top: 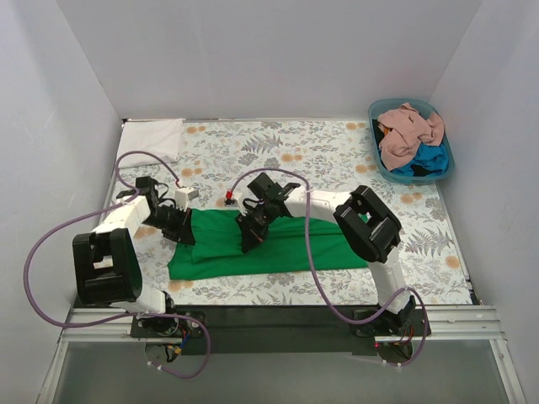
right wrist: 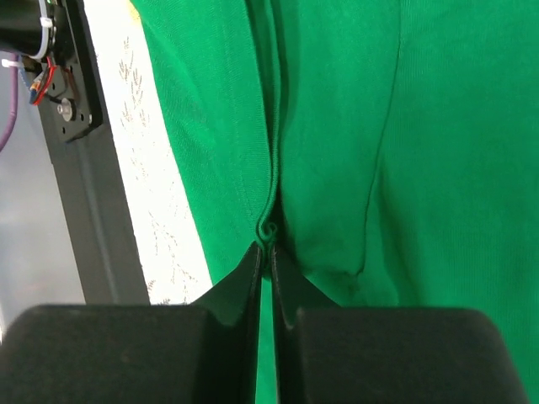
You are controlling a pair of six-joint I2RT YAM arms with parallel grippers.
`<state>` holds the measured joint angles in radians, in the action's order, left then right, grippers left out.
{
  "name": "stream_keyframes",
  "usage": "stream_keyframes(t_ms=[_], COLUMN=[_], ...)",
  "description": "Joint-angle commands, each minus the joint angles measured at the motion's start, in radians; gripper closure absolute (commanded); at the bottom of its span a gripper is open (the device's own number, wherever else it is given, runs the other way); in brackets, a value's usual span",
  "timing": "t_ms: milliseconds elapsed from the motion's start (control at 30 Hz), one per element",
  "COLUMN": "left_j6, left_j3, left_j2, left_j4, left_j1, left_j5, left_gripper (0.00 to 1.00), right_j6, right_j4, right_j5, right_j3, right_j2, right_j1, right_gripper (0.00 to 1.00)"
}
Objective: Fold and stack the t-shirts
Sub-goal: Fold the tshirt
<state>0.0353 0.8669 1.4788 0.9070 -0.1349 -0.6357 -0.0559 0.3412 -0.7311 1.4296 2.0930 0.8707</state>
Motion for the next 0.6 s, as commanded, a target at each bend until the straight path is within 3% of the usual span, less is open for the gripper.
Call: stream_keyframes(t_ms=[0, 167, 400, 433, 467, 567], left_j6=[0.026, 0.037, 0.051, 0.055, 0.060, 0.084], left_j3=[0.032, 0.050, 0.063, 0.061, 0.061, 0.078], left_j2=[0.005, 0.015, 0.034, 0.038, 0.040, 0.031], left_j4=[-0.075, -0.086, -0.105, -0.108, -0.112, -0.100], left_j1=[0.004, 0.008, 0.023, 0.024, 0.024, 0.024], left_j5=[0.019, 0.024, 0.050, 0.054, 0.070, 0.074], left_gripper=[1.00, 1.00, 1.00, 1.00, 1.00, 0.84], right_j6=[-0.001, 0.005, 0.033, 0.033, 0.034, 0.015], right_j4=[-0.031, -0.034, -0.034, -0.033, -0.030, 0.010], right_j5=[0.021, 0.036, 0.009, 0.010, 0.016, 0.048], right_j3=[-0.018, 0.015, 0.026, 0.022, 0.020, 0.025], right_j2=[-0.074, -0.067, -0.030, -0.027, -0.028, -0.060], right_j1=[-0.004, -0.022, -0.018, -0.019, -0.018, -0.028], right_gripper=[0.93, 0.97, 0.93, 0.91, 0.82, 0.60])
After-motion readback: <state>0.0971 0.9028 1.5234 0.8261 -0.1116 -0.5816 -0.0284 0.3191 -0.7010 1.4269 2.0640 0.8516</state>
